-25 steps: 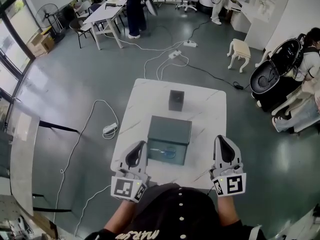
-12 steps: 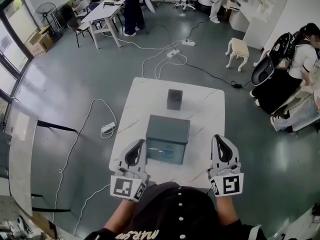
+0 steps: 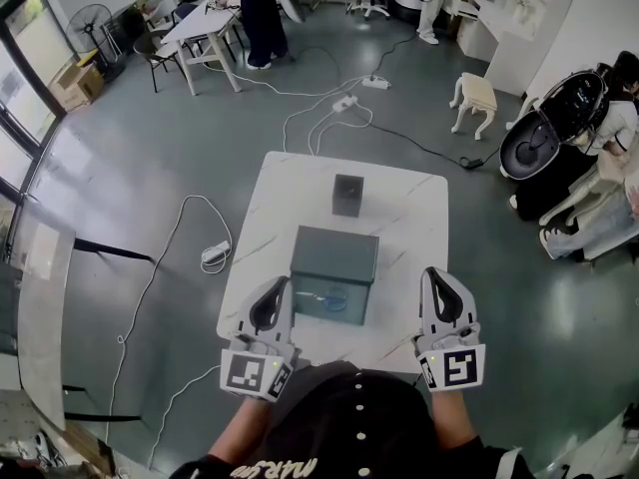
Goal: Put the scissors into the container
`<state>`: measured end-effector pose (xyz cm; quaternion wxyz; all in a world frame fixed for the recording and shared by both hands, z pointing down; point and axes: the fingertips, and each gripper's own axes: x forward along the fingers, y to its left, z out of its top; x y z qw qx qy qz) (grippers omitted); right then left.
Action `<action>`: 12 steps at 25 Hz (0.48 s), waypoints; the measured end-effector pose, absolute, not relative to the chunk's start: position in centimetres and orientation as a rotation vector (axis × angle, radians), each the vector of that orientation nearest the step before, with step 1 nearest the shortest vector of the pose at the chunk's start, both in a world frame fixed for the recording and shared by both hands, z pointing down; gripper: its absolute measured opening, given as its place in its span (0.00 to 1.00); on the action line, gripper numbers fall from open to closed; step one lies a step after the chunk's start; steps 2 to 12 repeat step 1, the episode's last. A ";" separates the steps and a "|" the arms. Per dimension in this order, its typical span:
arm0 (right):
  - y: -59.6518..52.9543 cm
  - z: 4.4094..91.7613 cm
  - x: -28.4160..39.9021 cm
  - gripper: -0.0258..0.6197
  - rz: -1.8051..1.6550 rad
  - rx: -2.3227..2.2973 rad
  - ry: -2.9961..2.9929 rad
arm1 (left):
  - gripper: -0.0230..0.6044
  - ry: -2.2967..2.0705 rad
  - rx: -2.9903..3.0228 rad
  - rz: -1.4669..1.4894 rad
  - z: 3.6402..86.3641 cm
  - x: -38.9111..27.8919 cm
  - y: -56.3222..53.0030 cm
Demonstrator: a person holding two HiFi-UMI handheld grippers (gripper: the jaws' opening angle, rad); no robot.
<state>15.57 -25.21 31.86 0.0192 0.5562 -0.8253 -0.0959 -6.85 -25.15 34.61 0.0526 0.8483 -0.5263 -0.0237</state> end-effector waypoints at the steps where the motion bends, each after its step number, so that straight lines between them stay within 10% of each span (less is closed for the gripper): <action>1: -25.3 31.7 15.6 0.06 -0.296 1.726 -2.562 | 0.09 -1.601 2.580 -0.073 34.4 -6.8 -25.2; 12: -25.3 31.7 15.6 0.06 -0.296 1.726 -2.562 | 0.09 -1.601 2.580 -0.073 34.4 -6.8 -25.2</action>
